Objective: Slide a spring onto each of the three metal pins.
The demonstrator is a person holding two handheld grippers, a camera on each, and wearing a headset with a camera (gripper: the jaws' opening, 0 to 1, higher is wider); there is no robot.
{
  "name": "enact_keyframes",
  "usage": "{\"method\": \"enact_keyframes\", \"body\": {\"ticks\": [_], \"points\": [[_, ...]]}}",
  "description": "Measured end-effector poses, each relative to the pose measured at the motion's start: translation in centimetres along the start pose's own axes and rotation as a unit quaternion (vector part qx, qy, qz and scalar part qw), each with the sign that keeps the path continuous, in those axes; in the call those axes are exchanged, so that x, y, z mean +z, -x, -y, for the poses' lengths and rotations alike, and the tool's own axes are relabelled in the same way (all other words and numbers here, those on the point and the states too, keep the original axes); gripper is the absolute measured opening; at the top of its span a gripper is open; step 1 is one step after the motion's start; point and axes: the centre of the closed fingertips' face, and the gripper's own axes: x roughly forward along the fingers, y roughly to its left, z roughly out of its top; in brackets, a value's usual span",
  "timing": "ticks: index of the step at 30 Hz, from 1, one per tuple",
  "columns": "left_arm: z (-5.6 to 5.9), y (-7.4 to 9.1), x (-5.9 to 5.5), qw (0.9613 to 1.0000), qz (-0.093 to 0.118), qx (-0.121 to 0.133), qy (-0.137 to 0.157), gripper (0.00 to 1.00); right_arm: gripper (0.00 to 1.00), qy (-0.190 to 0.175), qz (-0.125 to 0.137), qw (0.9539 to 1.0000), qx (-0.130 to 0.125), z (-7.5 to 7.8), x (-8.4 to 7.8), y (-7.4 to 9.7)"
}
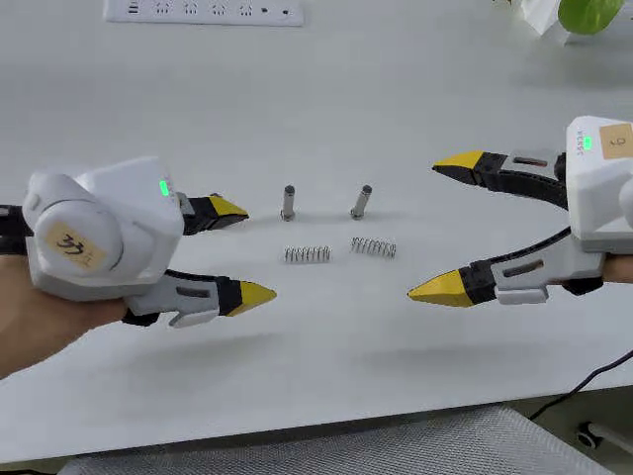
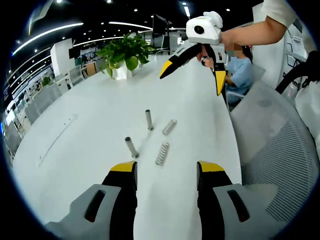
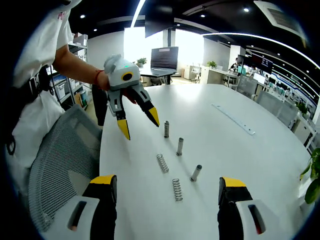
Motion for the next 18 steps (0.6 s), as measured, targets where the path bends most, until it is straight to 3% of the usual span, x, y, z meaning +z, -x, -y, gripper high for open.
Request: {"method": "enact_keyframes", "body": {"ticks": [2, 4, 9, 18], "points": [[-0.1, -0.8, -0.1, 1.0000, -0.005, -0.001, 0.001, 0.39, 0.82, -0.007, 0.002, 1.0000, -0.005, 0.0, -0.5, 0.2], [-0.3, -1.4, -0.8, 0.9993, -0.032, 0.001, -0.020, 0.35, 0.82, -0.015, 0.002, 0.9999, -0.007, -0.1, -1.0, 0.3], [-0.7, -3.0, -1.6, 0.9976, -0.062, 0.007, -0.030, 0.28, 0.81, -0.028, 0.003, 0.9995, -0.013, -0.2, -1.9, 0.7], [-0.6, -5.6, -1.9, 0.9974, -0.070, 0.005, -0.016, 0.24, 0.81, -0.045, 0.006, 0.9988, -0.020, -0.5, -3.0, 1.1]]}}
